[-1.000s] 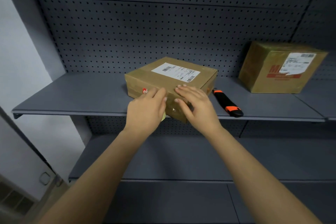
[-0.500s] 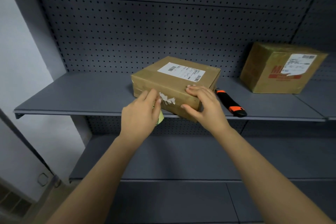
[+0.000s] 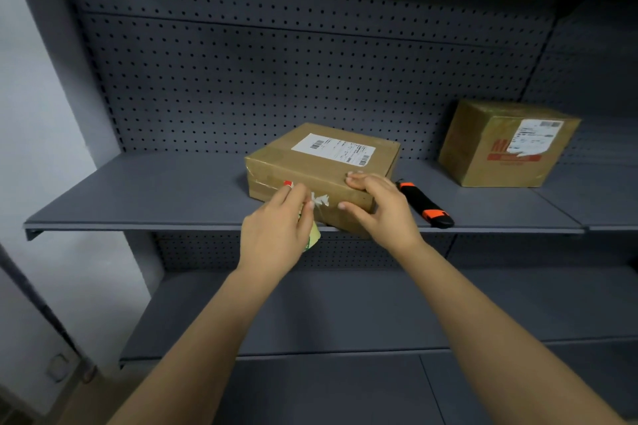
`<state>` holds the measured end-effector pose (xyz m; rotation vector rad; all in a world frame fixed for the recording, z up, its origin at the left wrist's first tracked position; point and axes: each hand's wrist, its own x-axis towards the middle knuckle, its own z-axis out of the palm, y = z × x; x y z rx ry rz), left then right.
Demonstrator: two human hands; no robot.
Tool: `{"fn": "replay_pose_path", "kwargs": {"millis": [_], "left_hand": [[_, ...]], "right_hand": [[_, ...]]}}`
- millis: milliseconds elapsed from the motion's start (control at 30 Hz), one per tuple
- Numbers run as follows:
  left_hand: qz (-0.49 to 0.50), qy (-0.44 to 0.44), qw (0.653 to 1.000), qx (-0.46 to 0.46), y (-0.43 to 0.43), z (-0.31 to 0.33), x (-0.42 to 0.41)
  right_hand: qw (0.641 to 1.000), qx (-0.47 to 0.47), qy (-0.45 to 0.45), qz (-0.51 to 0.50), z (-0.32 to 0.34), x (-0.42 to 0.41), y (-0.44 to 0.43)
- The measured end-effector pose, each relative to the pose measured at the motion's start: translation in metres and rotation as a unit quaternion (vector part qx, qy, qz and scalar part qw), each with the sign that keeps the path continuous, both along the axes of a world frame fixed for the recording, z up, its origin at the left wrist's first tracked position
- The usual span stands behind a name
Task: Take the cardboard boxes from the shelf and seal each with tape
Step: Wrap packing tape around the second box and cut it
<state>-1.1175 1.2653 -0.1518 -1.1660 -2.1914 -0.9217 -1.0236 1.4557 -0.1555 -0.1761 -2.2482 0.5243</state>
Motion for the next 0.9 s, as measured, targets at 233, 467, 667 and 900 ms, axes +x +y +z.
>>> {"fn": "replay_pose_path", "kwargs": {"millis": [233, 467, 667, 900], "left_hand": [[-0.021, -0.045, 0.998, 0.024, -0.012, 0.0, 0.002], [-0.056, -0.129, 0.988, 0.065, -0.023, -0.001, 0.003], [-0.077, -0.157, 0.982, 0.073, -0.028, 0.0, 0.001], [-0.109, -0.166, 0.977, 0.076, -0.033, 0.001, -0.004]], "right_hand": [[1.0, 0.0, 0.025, 0.009, 0.014, 0.015, -0.039], [0.995, -0.089, 0.008, 0.043, 0.005, 0.014, -0.092], [0.991, -0.124, 0.004, 0.057, 0.006, 0.007, -0.098], [0.988, -0.139, 0.067, 0.027, 0.007, 0.007, -0.113]]}}
